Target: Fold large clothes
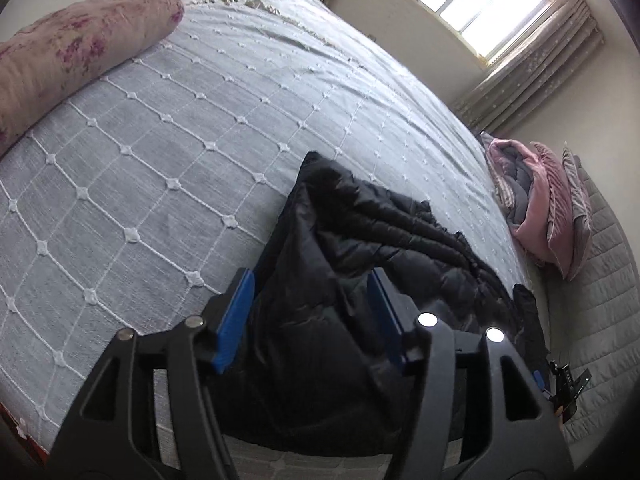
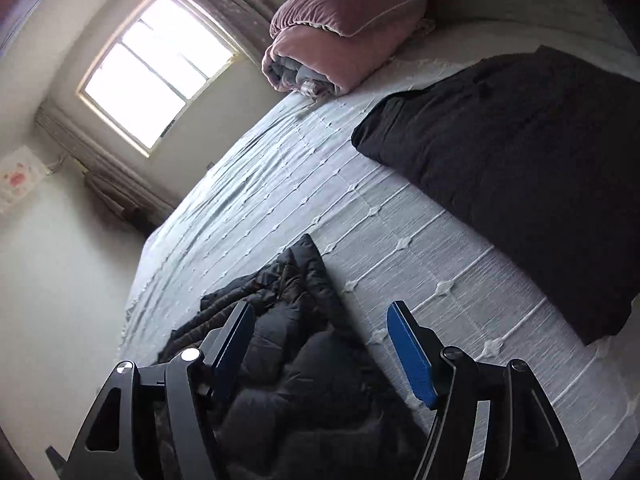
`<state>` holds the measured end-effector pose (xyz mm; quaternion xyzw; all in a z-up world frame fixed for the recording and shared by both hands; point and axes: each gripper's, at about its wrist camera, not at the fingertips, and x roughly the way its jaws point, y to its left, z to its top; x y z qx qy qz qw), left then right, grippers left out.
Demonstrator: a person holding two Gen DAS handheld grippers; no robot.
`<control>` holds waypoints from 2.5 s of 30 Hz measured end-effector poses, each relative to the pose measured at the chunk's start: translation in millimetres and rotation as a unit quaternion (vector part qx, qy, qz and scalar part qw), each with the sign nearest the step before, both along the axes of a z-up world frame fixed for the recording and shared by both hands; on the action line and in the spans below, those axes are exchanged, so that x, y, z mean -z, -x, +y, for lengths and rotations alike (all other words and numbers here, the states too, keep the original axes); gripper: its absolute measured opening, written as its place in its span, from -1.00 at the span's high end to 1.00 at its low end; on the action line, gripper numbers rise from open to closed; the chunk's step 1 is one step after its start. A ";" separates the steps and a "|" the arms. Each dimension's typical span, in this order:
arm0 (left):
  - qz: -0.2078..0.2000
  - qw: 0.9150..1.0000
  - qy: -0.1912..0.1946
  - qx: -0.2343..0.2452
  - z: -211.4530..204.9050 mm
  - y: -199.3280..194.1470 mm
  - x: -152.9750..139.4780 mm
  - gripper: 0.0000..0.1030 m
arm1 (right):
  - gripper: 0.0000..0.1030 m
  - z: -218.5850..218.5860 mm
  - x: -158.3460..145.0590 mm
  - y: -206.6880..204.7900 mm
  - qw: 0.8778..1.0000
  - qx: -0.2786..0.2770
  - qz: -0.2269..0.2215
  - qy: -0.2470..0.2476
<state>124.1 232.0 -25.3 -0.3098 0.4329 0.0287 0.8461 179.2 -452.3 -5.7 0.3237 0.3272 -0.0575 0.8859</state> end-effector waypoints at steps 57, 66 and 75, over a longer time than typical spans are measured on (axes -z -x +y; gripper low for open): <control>-0.019 0.977 -0.209 -0.041 -63.8 -164.6 53.6 0.57 | 0.86 89.4 59.7 -159.5 0.956 -0.024 0.101 0.274; -0.026 0.981 -0.180 -0.070 -44.8 -135.0 28.0 0.02 | 0.46 72.8 48.4 -142.1 0.964 -0.027 0.123 0.232; -0.057 0.984 -0.165 -0.045 -78.5 -68.2 -18.5 -0.07 | -0.27 93.0 -13.8 -58.1 0.978 -0.040 0.066 0.194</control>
